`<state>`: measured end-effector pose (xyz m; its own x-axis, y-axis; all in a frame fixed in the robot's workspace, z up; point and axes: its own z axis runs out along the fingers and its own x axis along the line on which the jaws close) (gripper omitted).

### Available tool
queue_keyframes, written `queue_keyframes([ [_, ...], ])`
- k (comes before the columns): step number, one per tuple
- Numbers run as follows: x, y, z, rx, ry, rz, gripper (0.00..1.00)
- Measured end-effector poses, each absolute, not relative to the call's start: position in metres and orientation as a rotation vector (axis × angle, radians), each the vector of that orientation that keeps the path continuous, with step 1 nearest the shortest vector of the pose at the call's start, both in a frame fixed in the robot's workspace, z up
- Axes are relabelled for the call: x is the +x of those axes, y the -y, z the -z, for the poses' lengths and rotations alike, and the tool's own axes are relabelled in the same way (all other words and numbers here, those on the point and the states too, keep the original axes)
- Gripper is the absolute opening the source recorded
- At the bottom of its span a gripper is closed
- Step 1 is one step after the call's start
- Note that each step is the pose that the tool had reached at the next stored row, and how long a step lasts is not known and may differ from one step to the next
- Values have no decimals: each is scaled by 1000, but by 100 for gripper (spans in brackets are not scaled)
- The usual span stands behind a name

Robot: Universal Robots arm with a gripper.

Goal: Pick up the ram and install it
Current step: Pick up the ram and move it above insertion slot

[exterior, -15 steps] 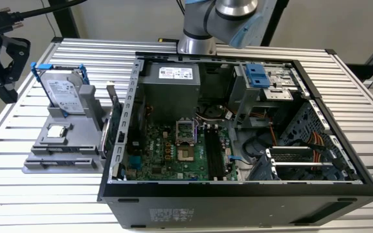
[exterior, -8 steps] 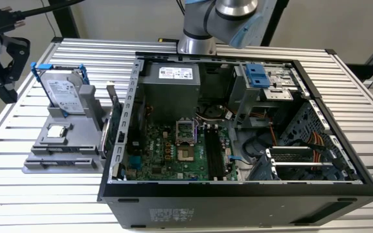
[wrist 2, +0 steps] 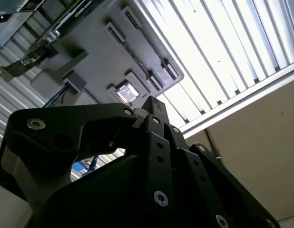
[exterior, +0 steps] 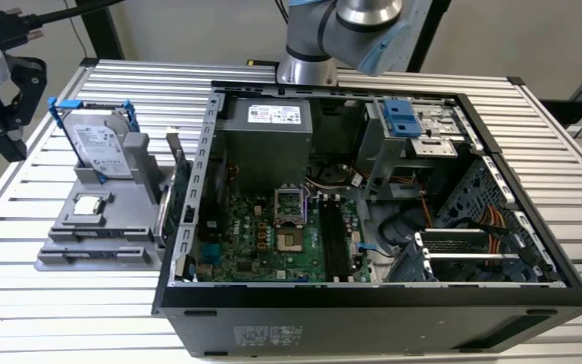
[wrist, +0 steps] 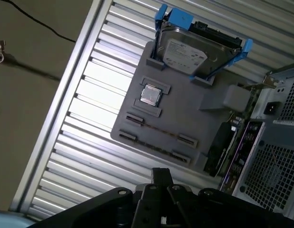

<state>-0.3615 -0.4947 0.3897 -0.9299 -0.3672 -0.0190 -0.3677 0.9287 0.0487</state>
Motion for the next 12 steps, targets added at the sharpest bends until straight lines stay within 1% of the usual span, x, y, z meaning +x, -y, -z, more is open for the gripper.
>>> queue_keyframes([
  [12,-361,495,-390,-691,-3056,-81,0],
])
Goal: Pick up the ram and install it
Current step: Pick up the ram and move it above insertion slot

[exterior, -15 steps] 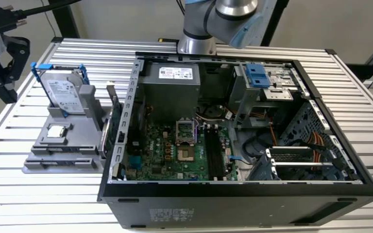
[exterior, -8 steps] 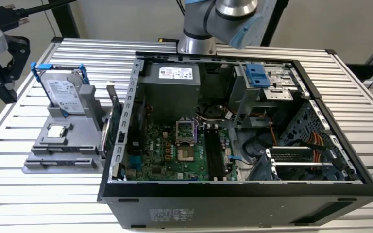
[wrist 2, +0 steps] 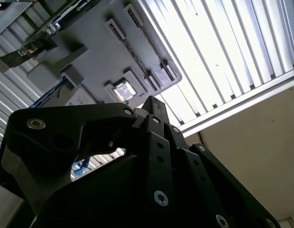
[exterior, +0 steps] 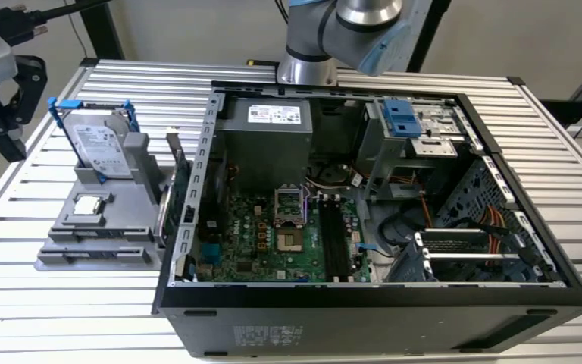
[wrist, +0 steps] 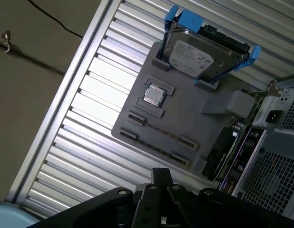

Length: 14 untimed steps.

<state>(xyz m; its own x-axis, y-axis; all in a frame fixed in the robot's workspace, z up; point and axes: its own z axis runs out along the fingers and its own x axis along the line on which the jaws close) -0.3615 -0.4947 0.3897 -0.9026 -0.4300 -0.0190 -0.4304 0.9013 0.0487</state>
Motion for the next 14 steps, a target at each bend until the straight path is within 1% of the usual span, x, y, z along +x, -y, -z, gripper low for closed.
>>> queue_keyframes([
  [14,-361,495,-390,-817,-3027,-81,0],
])
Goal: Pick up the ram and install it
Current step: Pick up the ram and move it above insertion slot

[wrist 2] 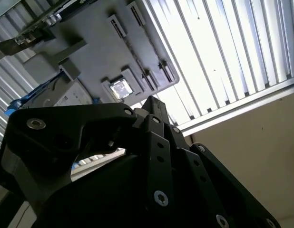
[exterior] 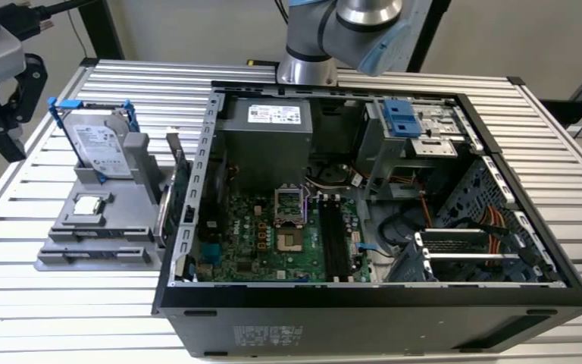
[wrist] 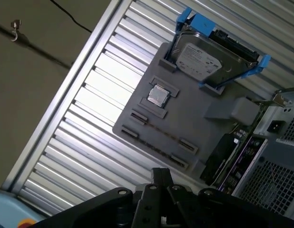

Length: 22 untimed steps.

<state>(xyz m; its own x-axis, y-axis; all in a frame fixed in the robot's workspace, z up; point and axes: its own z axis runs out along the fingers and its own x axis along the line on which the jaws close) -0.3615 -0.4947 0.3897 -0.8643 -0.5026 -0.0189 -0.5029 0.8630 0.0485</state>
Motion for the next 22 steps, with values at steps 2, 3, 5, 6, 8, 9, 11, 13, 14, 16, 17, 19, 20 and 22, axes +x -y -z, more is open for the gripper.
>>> queue_keyframes([
  [2,-361,495,-390,-834,-3022,-81,0],
  [3,-361,495,-390,-843,-3020,-81,0],
  [5,-361,495,-390,-861,-3015,-81,0],
  [6,-361,495,-390,-869,-3013,-81,0],
  [8,-361,495,-390,-884,-3009,-81,0],
  [9,-361,495,-390,-891,-3007,-81,0],
  [11,-361,495,-390,-905,-3003,-81,0],
  [13,-361,495,-390,-920,-2999,-81,0],
  [14,-361,495,-390,-927,-2997,-81,0],
  [16,-361,495,-390,-941,-2993,-81,0],
  [17,-361,495,-390,-948,-2991,-81,0],
  [19,-361,495,-390,-964,-2986,-81,0],
  [20,-361,495,-390,-972,-2983,-81,0],
  [22,-361,495,-390,-988,-2978,-81,0],
])
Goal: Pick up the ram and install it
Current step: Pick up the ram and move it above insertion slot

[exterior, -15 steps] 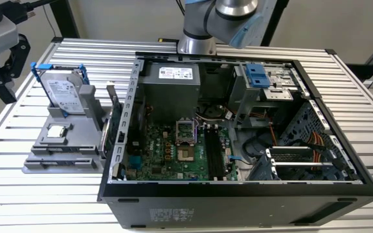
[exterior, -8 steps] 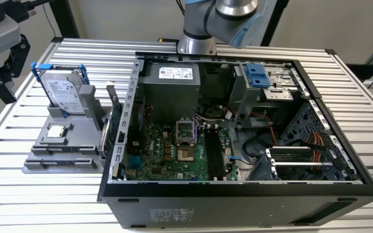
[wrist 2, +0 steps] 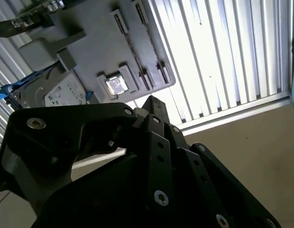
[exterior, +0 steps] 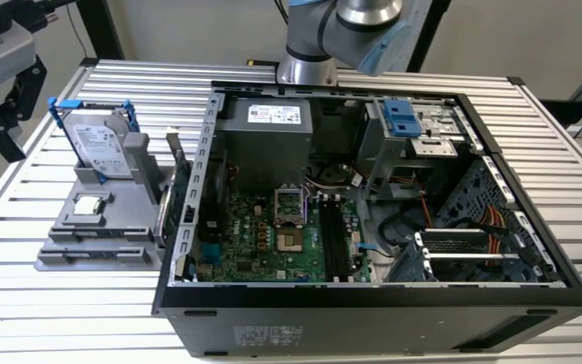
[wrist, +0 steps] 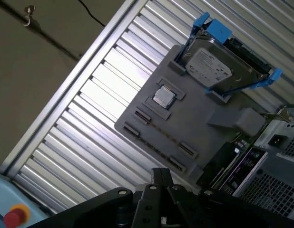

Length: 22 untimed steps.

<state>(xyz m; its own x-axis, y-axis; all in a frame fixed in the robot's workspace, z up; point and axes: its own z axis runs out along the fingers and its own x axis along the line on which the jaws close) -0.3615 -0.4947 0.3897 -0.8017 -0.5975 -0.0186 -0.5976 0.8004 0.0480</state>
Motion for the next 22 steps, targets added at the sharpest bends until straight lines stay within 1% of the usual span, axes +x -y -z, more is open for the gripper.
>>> queue_keyframes([
  [22,-361,495,-390,-1080,-2948,-81,0],
])
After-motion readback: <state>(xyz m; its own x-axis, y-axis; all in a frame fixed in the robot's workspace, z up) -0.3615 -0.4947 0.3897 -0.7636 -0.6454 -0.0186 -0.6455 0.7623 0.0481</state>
